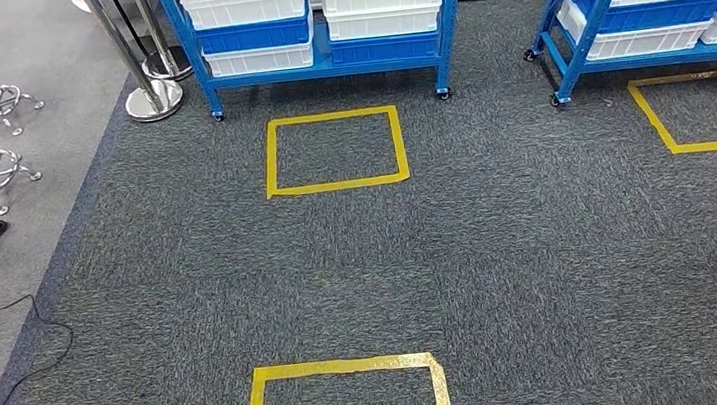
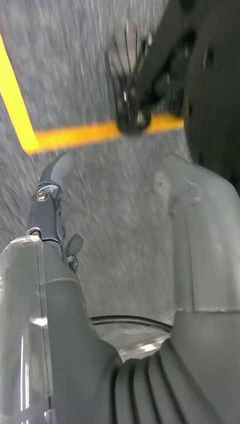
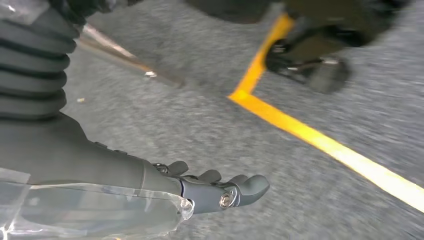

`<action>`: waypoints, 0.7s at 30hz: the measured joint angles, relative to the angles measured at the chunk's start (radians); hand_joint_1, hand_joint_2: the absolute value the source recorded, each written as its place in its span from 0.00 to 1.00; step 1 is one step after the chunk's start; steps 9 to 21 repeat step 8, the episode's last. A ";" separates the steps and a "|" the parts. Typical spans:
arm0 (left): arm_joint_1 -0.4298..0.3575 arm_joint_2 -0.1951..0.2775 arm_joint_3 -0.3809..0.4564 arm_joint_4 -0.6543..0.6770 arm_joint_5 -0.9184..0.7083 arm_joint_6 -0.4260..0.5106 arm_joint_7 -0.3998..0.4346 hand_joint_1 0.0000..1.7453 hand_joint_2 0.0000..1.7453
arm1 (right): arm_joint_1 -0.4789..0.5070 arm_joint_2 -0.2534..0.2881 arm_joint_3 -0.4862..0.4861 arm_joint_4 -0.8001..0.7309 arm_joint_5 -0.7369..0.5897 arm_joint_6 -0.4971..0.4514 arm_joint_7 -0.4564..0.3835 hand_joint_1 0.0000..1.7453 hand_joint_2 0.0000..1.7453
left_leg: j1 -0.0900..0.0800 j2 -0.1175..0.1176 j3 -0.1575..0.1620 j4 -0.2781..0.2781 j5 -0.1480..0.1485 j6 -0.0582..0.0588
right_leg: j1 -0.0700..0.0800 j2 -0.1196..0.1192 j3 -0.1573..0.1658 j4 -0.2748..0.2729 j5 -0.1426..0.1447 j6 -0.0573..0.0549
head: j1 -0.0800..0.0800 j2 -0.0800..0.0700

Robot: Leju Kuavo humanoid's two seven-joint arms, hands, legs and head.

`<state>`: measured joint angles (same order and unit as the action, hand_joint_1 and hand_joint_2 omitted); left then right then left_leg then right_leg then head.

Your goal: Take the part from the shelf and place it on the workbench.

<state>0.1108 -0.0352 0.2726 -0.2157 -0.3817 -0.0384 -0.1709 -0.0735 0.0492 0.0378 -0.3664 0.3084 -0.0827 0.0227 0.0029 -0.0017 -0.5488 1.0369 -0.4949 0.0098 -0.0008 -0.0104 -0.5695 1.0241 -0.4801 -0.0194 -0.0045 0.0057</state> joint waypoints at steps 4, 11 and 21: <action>0.033 0.007 -0.055 -0.004 0.089 0.009 0.038 0.00 0.00 | 0.022 -0.008 -0.008 -0.029 -0.071 0.019 -0.004 0.00 0.00 | -0.005 -0.004 0.019 -0.036 0.009 0.019 | -0.002 -0.001 0.005 0.002 -0.005 0.024 | 0.000 0.000; 0.028 0.011 -0.102 -0.043 0.162 0.017 0.068 0.00 0.00 | 0.079 -0.017 -0.015 -0.029 -0.129 0.034 -0.009 0.00 0.00 | 0.000 0.000 0.023 -0.052 0.020 0.039 | -0.005 0.009 -0.050 0.129 -0.093 0.037 | 0.000 0.000; 0.028 0.011 -0.102 -0.043 0.162 0.017 0.068 0.00 0.00 | 0.079 -0.017 -0.015 -0.029 -0.129 0.034 -0.009 0.00 0.00 | 0.000 0.000 0.023 -0.052 0.020 0.039 | -0.005 0.009 -0.050 0.129 -0.093 0.037 | 0.000 0.000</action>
